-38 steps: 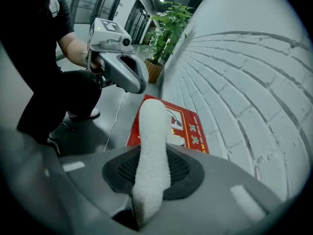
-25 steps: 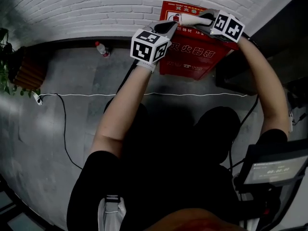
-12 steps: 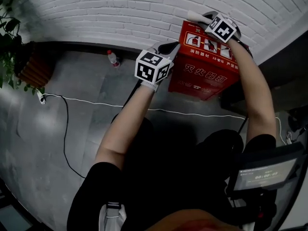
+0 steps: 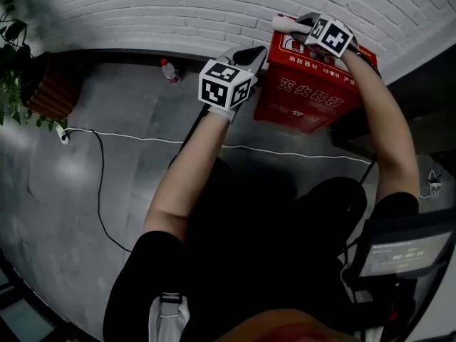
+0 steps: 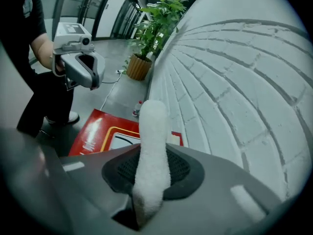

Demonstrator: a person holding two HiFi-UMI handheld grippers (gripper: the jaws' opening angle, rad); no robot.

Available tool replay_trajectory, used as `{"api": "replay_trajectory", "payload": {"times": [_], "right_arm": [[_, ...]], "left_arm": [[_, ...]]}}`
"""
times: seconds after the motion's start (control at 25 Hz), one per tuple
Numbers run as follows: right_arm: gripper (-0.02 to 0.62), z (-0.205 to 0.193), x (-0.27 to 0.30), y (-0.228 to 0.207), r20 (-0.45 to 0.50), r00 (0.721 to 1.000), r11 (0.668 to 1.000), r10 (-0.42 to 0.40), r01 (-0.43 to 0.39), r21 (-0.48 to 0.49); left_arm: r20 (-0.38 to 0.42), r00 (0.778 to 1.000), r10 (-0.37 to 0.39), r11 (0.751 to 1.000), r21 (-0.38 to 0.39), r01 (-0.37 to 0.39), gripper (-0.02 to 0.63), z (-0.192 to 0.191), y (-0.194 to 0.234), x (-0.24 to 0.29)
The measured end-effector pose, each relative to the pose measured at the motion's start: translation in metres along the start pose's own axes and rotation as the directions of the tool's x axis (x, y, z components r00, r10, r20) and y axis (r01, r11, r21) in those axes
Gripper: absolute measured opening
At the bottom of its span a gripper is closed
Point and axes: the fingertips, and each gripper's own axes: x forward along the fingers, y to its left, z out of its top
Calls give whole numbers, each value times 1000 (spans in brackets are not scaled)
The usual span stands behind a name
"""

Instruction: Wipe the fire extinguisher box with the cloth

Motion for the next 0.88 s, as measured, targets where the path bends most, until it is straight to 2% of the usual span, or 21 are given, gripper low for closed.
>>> {"api": "replay_trajectory", "payload": {"times": [0.12,0.32,0.52,0.6,0.68,0.88], "right_arm": [[91,13,-14,33,27,998,998,61,-61,-11],[91,21,-34,81,64,991,991,120,-116,-65],[91,28,-46,116,63,987,987,145,-139,-86],[91,30,-49,117,78,991,991,105,-98,-93],[94,37,-56,111,139,990,997,17,-6,-73],[95,55,-96,92,302,939,985,-164,143,91]], "left_arm": [[-1,1000,-6,1000,12,6,3,4,-8,-6],[-5,1000,2,1000,28,-2,3,1,-22,-7],[-8,1000,10,998,54,-9,3,11,-34,-21],[0,1000,13,998,63,-13,3,17,-39,-26],[11,1000,15,997,74,-16,3,23,-44,-29],[38,999,15,994,109,-19,3,46,-51,-41]]}}
